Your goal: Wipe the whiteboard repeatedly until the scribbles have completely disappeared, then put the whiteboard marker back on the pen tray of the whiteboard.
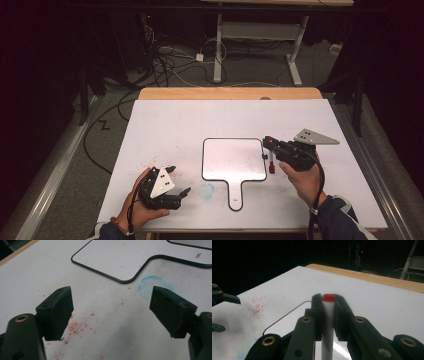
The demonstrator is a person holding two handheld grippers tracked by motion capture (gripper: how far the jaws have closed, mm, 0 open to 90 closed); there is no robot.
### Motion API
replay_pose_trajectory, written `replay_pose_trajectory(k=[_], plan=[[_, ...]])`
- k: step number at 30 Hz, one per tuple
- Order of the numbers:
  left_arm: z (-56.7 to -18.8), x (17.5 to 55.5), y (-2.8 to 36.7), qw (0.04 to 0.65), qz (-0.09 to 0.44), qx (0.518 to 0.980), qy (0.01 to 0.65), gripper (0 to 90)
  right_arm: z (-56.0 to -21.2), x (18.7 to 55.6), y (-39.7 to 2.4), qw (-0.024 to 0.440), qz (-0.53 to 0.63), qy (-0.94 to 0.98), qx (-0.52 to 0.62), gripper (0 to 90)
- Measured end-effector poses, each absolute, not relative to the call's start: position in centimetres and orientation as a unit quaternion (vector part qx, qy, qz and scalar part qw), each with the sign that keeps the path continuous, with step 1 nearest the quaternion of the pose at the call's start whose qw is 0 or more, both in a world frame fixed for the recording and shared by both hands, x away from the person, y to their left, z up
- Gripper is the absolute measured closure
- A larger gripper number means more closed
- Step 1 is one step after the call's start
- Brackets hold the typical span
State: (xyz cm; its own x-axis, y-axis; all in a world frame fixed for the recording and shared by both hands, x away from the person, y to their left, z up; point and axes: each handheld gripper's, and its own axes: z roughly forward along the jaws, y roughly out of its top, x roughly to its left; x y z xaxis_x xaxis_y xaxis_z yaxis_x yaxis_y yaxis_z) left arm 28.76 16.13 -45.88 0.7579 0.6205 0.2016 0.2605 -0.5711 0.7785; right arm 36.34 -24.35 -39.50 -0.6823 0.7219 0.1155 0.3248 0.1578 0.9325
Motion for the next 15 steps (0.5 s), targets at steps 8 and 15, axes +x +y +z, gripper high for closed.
replay_pose_trajectory(k=[8,15], plan=[[-45.8,28.8,16.3,0.386,0.241,0.852,0.260,17.9,-39.9,36.2,-25.5,0.148,0.511,0.751,0.391,80.7],[-45.6,28.7,16.2,0.387,0.244,0.851,0.259,17.9,-42.4,38.9,-25.4,0.106,0.503,0.753,0.410,80.6]])
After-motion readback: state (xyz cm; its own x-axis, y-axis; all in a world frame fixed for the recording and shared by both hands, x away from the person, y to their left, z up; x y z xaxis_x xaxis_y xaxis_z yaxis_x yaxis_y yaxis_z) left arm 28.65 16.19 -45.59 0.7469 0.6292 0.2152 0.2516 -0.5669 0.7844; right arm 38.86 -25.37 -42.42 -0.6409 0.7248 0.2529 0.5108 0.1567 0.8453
